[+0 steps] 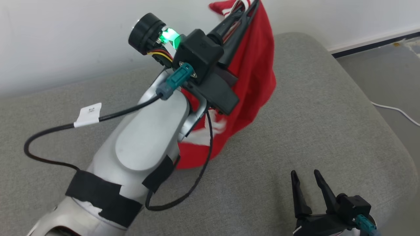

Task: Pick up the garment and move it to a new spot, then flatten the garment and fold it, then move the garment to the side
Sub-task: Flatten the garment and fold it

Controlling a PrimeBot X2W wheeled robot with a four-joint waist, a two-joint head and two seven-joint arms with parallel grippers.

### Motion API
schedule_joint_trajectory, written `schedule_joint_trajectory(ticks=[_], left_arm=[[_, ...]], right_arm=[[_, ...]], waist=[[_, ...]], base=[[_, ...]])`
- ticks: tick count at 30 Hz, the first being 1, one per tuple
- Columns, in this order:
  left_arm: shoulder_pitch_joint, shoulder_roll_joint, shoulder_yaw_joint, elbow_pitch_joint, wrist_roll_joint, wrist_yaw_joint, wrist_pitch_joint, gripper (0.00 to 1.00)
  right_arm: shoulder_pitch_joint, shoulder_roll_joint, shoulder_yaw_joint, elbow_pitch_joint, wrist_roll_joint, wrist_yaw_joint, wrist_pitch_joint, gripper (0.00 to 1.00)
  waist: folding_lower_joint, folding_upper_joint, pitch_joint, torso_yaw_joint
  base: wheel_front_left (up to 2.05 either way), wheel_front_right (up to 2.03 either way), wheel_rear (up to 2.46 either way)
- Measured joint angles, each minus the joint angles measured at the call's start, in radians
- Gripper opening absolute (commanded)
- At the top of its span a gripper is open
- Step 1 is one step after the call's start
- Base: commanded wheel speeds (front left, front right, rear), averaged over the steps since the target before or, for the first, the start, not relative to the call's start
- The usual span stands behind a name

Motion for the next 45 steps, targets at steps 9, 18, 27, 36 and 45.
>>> schedule_joint_trajectory(ticks=[9, 18, 27, 36, 45], left_arm=[[0.241, 0.082, -0.088, -0.030, -0.124, -0.003, -0.025, 0.00], [0.630, 0.257, -0.077, -0.164, -0.254, 0.039, 0.057, 0.00], [0.849, 0.404, -0.038, -0.279, -0.303, 0.175, 0.166, 0.00], [0.918, 0.445, 0.069, -0.253, -0.250, 0.504, 0.235, 0.00], [0.990, 0.428, 0.132, -0.288, -0.278, 0.646, 0.250, 0.08]], right_arm=[[0.003, 0.000, -0.028, -0.016, -0.001, 0.000, 0.000, 1.00], [0.006, 0.000, -0.033, -0.023, -0.011, 0.000, 0.000, 1.00], [0.004, 0.001, -0.031, -0.020, -0.023, 0.000, 0.000, 1.00], [0.003, 0.000, -0.014, -0.009, -0.024, 0.000, 0.000, 1.00], [0.014, 0.000, -0.023, -0.008, -0.025, 0.000, 0.000, 1.00]], waist=[[0.0001, 0.0000, 0.024, 0.055], [0.0000, 0.0000, 0.040, 0.164], [0.0000, 0.0000, 0.050, 0.243], [0.0000, 0.0000, 0.026, 0.228], [0.0000, 0.0000, 0.005, 0.209]], base=[[0.00, 0.00, 0.00], [0.00, 0.00, 0.00], [0.00, 0.00, 0.00], [0.00, 0.00, 0.00], [0.00, 0.00, 0.00]])
